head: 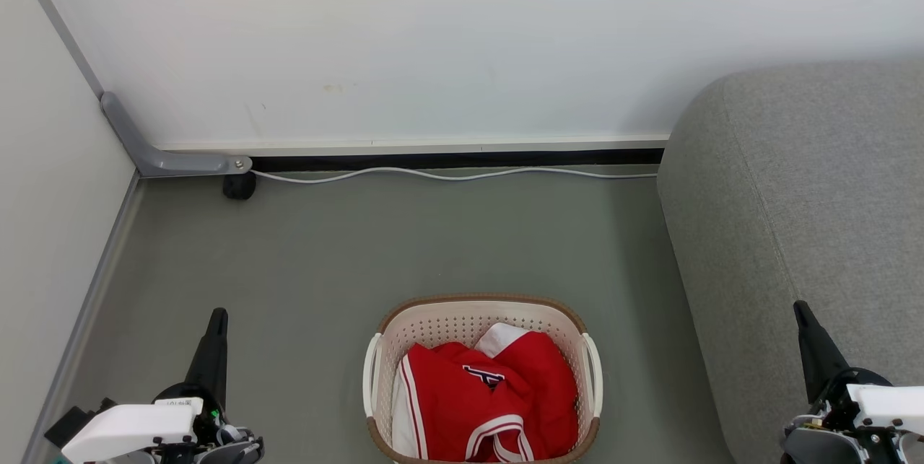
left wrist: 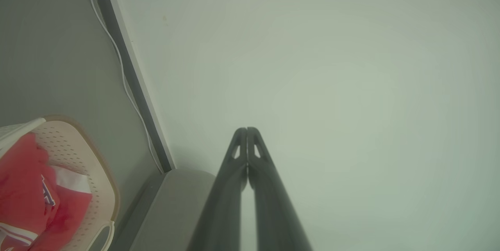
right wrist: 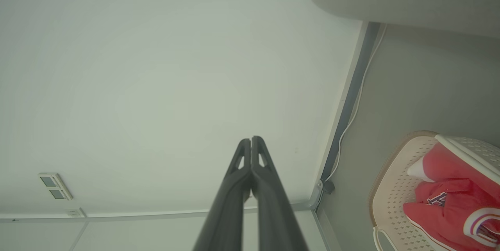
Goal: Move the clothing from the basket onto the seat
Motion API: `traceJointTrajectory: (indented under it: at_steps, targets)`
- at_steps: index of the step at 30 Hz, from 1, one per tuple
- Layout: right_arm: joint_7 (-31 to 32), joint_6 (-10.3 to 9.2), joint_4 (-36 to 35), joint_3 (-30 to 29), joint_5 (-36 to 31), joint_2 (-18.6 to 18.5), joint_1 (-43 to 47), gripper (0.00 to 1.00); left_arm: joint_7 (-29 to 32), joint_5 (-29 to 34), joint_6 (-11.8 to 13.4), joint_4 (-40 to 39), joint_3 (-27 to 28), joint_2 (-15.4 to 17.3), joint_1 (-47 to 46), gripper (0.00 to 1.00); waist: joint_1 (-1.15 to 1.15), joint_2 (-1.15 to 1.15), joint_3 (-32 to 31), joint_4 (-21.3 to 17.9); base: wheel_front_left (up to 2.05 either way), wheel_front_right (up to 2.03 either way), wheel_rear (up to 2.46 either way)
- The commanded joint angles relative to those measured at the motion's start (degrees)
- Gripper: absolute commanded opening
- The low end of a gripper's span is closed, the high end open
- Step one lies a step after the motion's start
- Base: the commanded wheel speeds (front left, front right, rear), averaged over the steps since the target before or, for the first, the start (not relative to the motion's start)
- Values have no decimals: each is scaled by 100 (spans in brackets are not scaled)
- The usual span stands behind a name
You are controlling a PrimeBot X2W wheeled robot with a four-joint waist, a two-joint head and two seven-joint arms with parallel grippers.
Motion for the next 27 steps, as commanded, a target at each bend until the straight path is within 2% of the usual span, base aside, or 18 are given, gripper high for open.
traceJointTrajectory:
  at_steps: [1, 27]
  targets:
    - [43, 25, -176, 98, 64, -59, -210, 0, 35, -28, -43, -167, 184, 96, -329, 0, 0, 0, 0, 0, 0, 0, 0]
    - [43, 25, -176, 98, 64, -59, -210, 0, 35, -28, -43, -167, 184, 96, -329, 0, 0, 0, 0, 0, 0, 0, 0]
